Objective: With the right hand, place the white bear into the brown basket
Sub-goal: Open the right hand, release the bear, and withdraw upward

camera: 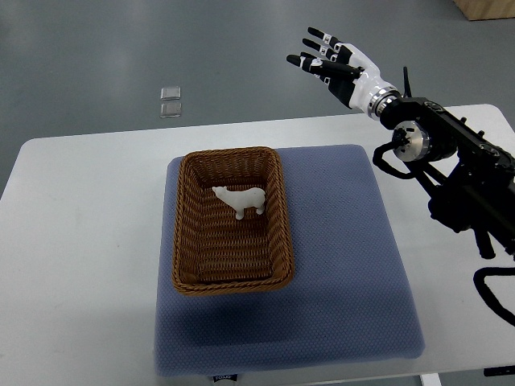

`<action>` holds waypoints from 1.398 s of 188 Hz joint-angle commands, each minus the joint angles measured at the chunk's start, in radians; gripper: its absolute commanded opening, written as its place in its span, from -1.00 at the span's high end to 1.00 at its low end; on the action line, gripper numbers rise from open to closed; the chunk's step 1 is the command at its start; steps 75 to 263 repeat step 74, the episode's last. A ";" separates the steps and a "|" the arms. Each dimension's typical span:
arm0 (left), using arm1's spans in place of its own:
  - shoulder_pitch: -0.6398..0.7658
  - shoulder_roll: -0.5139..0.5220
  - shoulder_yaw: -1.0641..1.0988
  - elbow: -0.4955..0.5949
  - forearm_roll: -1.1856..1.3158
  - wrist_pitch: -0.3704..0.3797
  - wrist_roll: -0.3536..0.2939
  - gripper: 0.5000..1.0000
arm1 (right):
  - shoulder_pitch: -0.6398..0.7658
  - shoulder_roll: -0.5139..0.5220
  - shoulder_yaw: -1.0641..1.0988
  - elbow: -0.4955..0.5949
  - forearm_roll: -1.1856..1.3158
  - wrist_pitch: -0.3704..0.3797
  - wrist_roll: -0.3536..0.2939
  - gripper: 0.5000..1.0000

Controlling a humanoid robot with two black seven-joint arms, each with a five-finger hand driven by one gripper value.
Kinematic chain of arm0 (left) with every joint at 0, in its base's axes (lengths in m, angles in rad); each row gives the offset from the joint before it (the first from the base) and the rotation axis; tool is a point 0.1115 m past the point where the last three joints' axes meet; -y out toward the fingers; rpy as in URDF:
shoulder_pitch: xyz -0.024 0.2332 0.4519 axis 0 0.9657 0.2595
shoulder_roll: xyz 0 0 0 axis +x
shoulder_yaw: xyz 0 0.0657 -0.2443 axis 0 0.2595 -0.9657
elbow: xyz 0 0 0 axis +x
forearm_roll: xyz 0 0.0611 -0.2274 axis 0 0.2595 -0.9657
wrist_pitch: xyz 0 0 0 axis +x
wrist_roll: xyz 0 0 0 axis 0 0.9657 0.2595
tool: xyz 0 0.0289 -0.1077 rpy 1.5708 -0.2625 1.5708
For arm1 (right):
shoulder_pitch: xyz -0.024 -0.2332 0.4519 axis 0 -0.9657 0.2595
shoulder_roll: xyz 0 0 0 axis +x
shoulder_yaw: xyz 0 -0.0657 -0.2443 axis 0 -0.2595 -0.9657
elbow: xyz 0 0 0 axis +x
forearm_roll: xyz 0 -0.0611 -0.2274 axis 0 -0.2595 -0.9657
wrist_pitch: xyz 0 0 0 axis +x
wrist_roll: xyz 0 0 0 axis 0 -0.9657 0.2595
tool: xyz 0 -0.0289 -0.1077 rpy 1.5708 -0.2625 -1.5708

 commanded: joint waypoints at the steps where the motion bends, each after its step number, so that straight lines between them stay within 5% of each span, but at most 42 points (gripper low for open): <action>1: 0.000 0.000 0.000 -0.002 0.002 -0.001 0.000 -1.00 | -0.037 0.044 0.122 -0.053 0.119 0.001 0.045 -0.70; 24: 0.000 0.000 0.000 0.000 0.002 0.001 0.000 -1.00 | -0.059 0.058 0.145 -0.113 0.222 0.033 0.145 -0.72; 56: 0.000 0.000 0.000 0.003 0.001 -0.001 0.000 -1.00 | -0.099 0.060 0.150 -0.122 0.303 0.150 0.157 -0.72; 263: 0.000 0.000 0.000 0.001 0.001 0.001 -0.002 -1.00 | -0.102 0.061 0.150 -0.123 0.311 0.152 0.163 -0.72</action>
